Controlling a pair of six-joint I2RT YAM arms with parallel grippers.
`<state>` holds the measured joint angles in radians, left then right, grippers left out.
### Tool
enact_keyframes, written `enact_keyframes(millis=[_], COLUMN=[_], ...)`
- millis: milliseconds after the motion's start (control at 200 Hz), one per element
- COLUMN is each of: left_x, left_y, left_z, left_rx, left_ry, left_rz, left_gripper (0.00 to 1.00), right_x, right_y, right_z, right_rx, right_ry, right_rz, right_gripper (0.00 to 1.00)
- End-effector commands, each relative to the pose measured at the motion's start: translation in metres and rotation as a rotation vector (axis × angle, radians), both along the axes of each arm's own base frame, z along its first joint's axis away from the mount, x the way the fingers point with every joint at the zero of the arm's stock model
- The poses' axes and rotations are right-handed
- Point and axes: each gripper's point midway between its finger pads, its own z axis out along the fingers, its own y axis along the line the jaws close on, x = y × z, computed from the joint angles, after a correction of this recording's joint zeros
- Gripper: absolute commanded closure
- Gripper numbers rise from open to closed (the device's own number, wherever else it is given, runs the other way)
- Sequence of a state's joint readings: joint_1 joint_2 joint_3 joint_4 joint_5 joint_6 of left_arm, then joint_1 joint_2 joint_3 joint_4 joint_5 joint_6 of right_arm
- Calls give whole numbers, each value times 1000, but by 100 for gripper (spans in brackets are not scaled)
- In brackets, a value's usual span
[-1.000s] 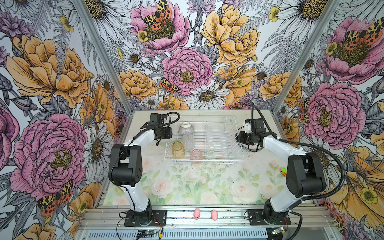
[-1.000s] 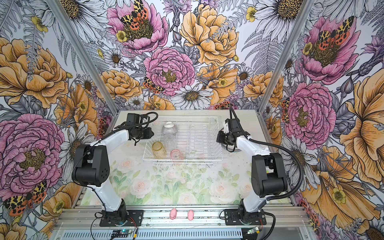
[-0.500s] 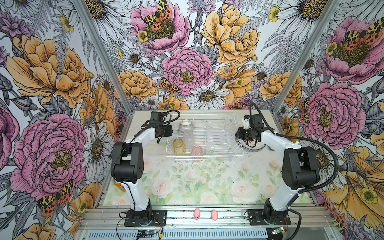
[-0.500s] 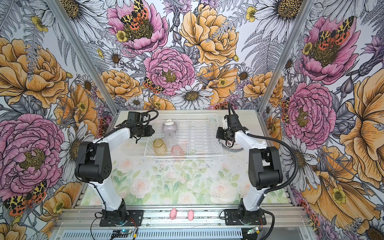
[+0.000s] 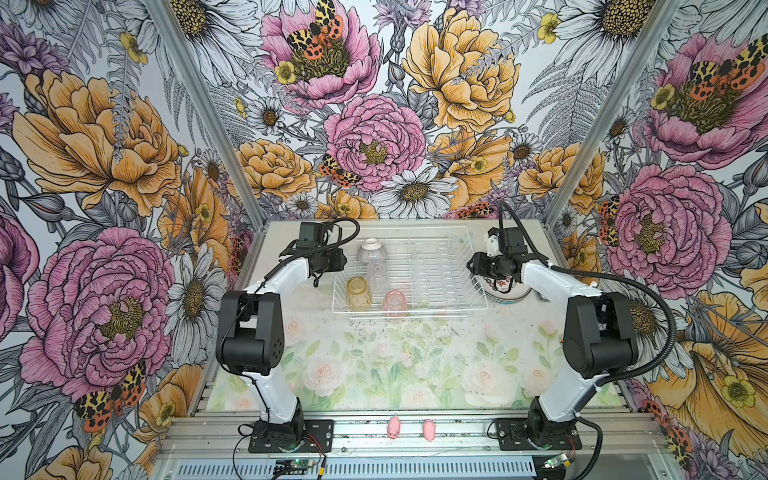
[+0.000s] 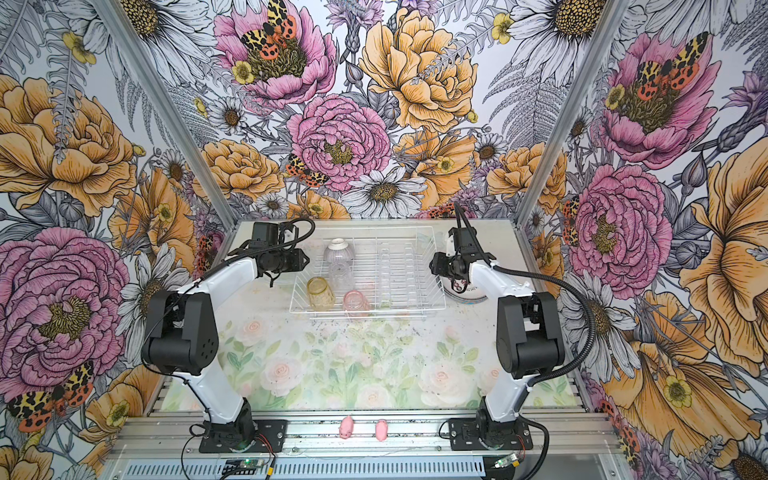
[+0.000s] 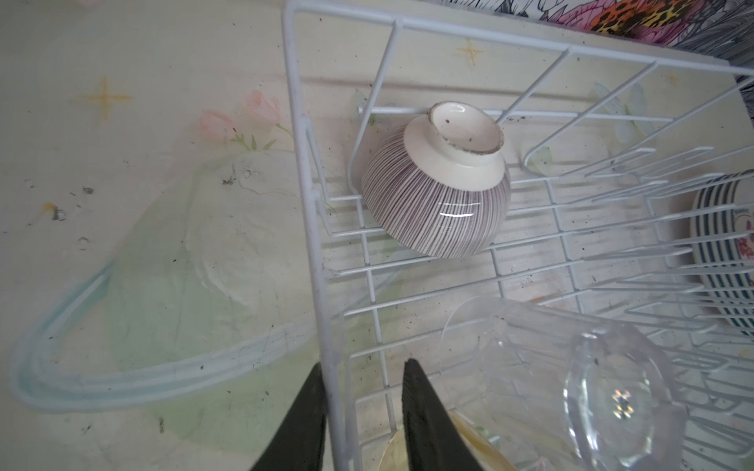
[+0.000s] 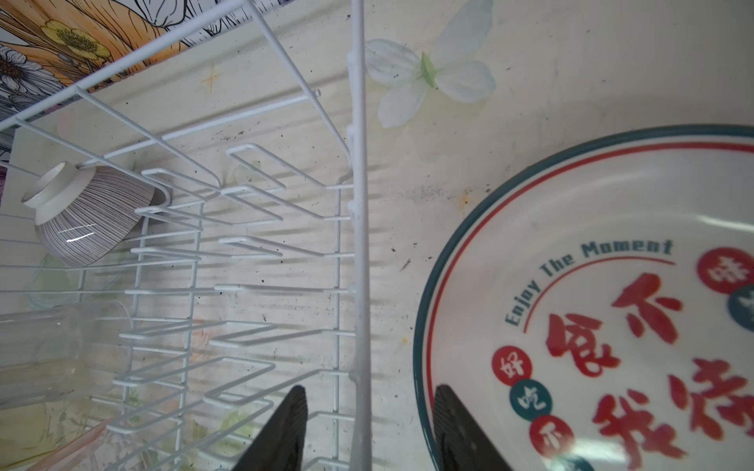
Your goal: Unload the mixed dishes from the dish rack
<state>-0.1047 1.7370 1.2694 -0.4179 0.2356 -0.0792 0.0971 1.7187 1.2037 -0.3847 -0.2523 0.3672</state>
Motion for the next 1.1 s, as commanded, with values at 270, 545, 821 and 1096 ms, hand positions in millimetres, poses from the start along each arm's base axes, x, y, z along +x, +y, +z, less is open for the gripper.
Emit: enact_keyframes(millis=[270, 545, 821, 1096], left_x=[-54, -104, -111, -109], left_y=[-15, -47, -63, -73], left_z=[88, 65, 48, 20], left_rx=[194, 189, 148, 157], left_ry=[-187, -20, 70, 152], left_rz=[-33, -138, -175, -199], left_gripper=[54, 37, 28, 25], right_x=[-20, -46, -54, -56], right_y=[-29, -14, -9, -9], right_z=[79, 94, 100, 94], right_rx=[-49, 30, 54, 56], right_ry=[-212, -239, -252, -238], right_rz=[-98, -60, -44, -47], right_gripper=[36, 36, 36, 36])
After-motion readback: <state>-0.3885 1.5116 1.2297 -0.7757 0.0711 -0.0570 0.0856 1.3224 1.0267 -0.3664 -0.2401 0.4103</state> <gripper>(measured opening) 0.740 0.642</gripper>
